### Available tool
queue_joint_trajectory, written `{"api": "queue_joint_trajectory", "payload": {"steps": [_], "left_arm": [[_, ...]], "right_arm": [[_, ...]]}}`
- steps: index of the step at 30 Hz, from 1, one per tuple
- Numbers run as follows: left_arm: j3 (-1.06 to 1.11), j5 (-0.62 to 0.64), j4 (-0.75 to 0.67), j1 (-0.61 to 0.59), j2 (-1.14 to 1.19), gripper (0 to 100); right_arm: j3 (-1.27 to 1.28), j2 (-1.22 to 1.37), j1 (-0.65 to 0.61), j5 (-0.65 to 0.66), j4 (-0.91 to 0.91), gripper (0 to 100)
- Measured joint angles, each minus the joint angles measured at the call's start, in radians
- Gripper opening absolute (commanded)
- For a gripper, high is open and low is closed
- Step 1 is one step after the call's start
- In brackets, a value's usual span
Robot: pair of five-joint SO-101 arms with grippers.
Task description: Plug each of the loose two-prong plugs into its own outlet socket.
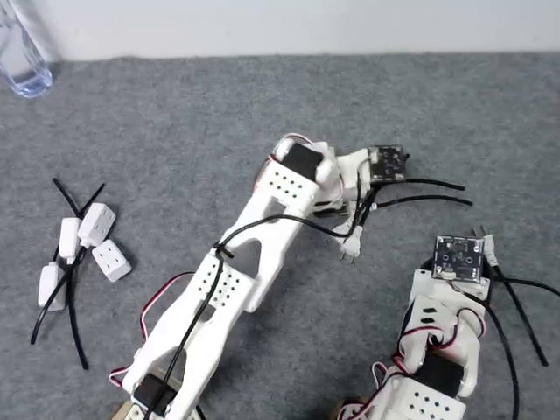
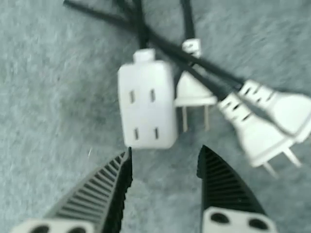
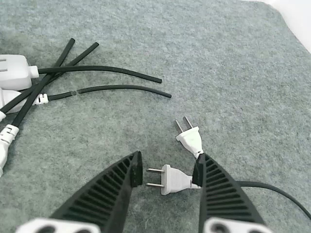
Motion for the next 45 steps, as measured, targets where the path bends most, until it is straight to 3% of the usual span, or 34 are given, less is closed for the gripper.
{"api": "queue_joint_trajectory", "payload": {"steps": [31, 38, 45], "left_arm": [[0.055, -0.048, -0.015, -0.025, 0.002, 20], [-0.147, 0.063, 0.146, 0.025, -0.008, 20], [-0.157, 0.25, 0.157, 0.071, -0.209, 20]], "right_arm": [[0.0, -0.005, -0.061, 0.057, 0.021, 17.2], [0.0, -0.003, -0.061, 0.058, 0.02, 17.2], [0.0, -0.003, -0.061, 0.058, 0.02, 17.2]]}}
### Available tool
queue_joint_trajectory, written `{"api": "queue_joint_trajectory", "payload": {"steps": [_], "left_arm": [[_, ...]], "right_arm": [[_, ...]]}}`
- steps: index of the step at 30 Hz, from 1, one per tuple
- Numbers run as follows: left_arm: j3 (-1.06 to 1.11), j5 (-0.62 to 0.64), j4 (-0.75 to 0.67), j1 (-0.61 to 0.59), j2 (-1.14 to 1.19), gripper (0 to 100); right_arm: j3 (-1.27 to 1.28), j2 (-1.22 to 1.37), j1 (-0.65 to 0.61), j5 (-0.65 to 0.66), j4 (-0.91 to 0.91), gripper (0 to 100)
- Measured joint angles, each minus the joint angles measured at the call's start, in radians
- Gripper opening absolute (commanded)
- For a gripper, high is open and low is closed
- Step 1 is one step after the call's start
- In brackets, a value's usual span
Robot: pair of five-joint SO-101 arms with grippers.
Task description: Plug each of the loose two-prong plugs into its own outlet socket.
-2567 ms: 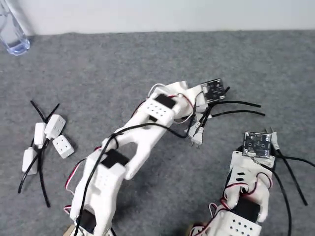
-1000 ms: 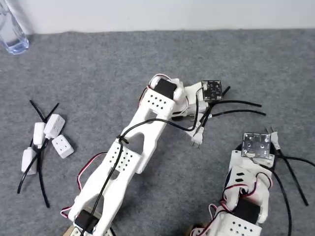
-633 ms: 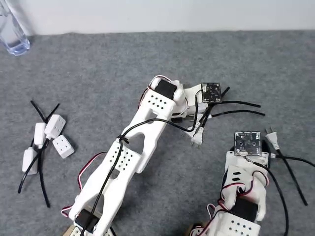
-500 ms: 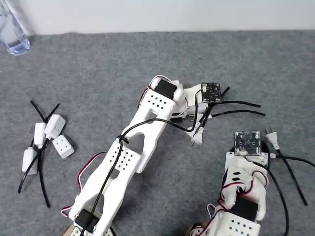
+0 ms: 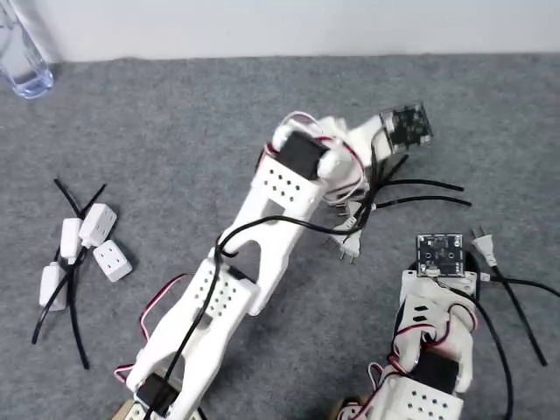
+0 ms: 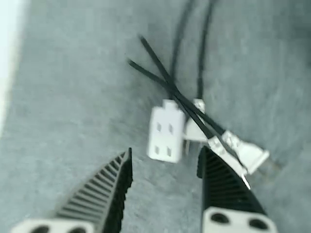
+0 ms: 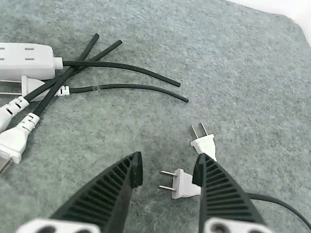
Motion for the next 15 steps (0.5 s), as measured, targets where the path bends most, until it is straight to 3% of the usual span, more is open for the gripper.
{"api": "queue_joint_trajectory", "payload": {"steps": [10, 15], "left_arm": [[0.0, 0.216, 0.006, 0.032, -0.256, 20], [0.006, 0.249, 0.006, 0.048, -0.442, 20]], "right_arm": [[0.0, 0.0, 0.0, 0.0, 0.0, 17.2], [0.0, 0.0, 0.0, 0.0, 0.0, 17.2]]}}
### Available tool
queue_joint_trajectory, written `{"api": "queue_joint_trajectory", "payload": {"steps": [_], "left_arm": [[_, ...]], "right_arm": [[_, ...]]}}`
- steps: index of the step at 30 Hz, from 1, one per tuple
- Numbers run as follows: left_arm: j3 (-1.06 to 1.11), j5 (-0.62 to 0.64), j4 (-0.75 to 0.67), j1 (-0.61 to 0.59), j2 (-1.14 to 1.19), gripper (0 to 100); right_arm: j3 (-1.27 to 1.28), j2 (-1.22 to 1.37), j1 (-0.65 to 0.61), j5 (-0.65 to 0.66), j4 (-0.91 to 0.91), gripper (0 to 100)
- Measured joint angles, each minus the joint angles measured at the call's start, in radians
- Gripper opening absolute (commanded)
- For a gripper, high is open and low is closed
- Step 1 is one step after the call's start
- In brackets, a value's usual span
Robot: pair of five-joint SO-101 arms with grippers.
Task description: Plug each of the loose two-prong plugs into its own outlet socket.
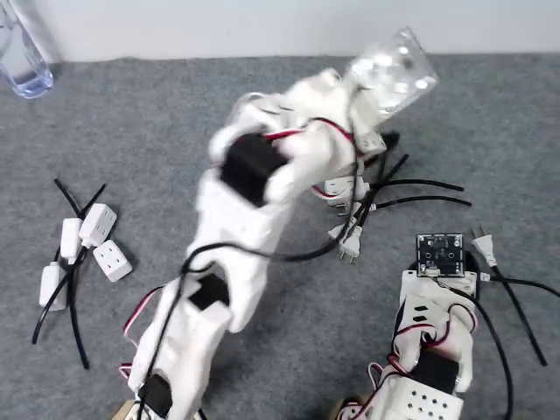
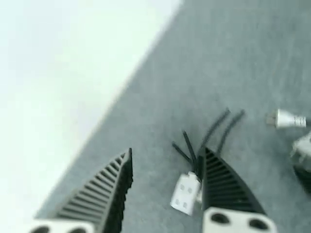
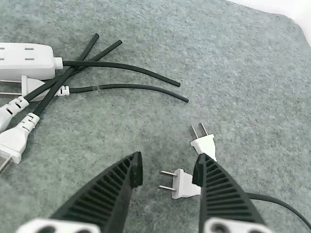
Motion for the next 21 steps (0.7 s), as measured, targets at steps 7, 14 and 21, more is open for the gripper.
{"api": "queue_joint_trajectory", "payload": {"steps": [7, 14, 21], "left_arm": [[0.061, 0.04, 0.0, -0.091, -0.296, 18], [0.135, 0.12, 0.0, -0.313, -0.554, 18], [0.299, 0.19, 0.0, -0.583, -0.758, 18]], "right_arm": [[0.0, 0.0, 0.0, 0.0, 0.0, 17.2], [0.0, 0.0, 0.0, 0.0, 0.0, 17.2], [0.0, 0.0, 0.0, 0.0, 0.0, 17.3]]}}
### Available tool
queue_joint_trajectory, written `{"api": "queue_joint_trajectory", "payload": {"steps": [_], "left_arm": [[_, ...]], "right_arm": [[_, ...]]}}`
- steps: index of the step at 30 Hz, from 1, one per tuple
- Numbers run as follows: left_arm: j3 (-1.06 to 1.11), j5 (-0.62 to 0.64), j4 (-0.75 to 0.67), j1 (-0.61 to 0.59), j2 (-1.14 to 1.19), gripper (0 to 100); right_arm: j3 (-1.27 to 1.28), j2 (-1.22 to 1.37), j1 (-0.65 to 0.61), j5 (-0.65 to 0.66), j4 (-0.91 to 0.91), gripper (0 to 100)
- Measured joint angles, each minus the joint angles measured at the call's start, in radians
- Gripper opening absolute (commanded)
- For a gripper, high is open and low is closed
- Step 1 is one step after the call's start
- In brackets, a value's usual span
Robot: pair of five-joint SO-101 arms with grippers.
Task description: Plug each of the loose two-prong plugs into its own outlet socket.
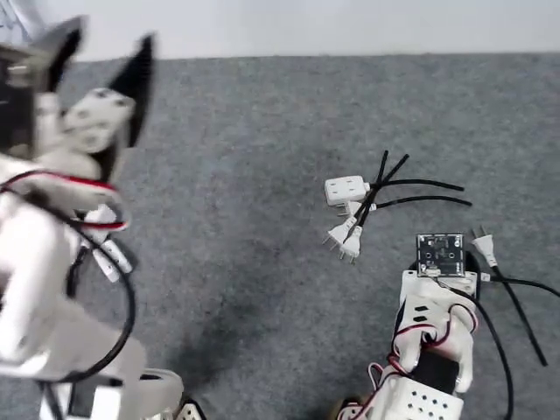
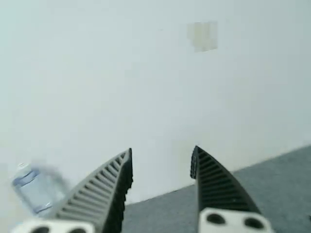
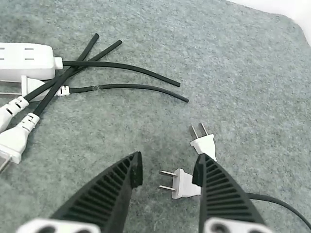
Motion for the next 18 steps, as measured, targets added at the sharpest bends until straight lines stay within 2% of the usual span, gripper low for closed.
{"api": "queue_joint_trajectory", "payload": {"steps": [8, 13, 18], "left_arm": [[0.176, 0.089, 0.0, -0.169, -0.198, 18], [0.351, 0.1, 0.0, -0.187, -0.319, 18], [0.617, 0.1, 0.0, -0.186, -0.459, 18]], "right_arm": [[0.0, 0.0, 0.0, 0.0, 0.0, 17.3], [0.0, 0.0, 0.0, 0.0, 0.0, 17.3], [0.0, 0.0, 0.0, 0.0, 0.0, 17.3]]}}
